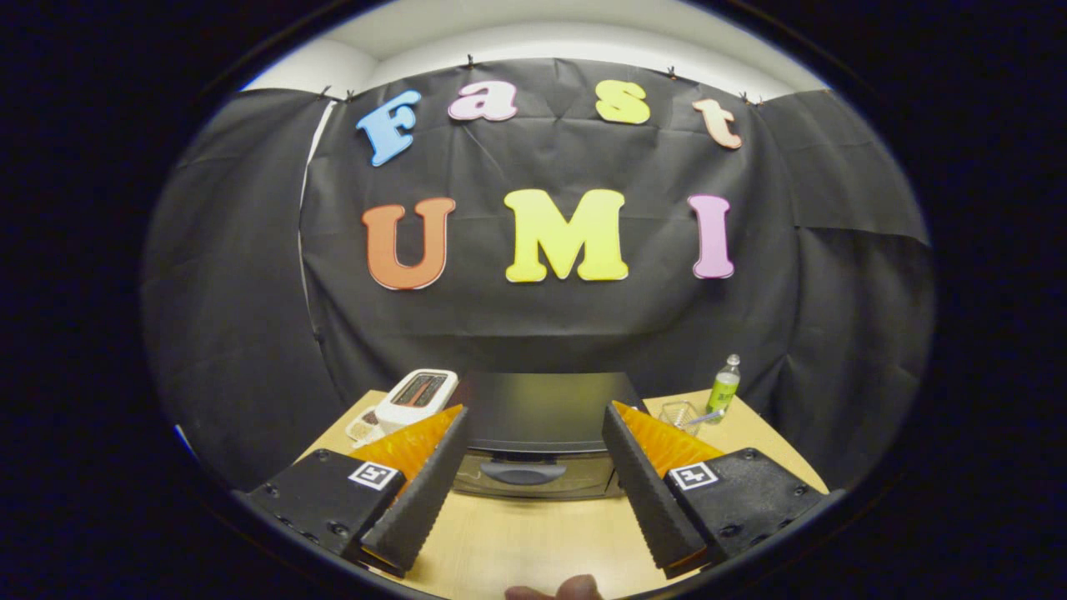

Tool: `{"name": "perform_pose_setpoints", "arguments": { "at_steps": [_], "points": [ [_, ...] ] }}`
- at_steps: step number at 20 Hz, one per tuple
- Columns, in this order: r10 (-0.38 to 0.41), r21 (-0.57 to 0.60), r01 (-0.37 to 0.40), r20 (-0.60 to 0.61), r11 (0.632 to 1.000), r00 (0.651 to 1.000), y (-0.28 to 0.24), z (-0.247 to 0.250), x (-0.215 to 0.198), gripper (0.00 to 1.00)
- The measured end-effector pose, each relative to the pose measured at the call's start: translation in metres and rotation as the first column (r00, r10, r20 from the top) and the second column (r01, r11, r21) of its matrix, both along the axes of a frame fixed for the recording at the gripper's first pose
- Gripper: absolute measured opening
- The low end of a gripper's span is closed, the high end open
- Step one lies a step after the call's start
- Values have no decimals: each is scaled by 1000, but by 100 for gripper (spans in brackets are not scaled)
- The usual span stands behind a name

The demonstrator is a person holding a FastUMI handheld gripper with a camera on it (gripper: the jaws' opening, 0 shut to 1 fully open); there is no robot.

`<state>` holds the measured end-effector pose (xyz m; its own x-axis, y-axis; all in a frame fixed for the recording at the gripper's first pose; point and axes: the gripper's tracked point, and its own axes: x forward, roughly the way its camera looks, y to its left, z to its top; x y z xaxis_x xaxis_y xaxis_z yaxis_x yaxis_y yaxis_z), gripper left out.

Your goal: Open the toaster oven, put the food inside, and close the toaster oven door.

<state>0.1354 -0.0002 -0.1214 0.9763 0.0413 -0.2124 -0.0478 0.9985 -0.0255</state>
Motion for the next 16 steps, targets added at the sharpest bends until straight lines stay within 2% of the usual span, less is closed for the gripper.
{"name": "perform_pose_setpoints", "arguments": {
  "at_steps": [7,16],
  "points": [
    [19,-24,-22,-109,999,994,7,-83,67,100],
    [-18,-1,18,-225,1000,974,7,-154,106,100]
  ]
}}
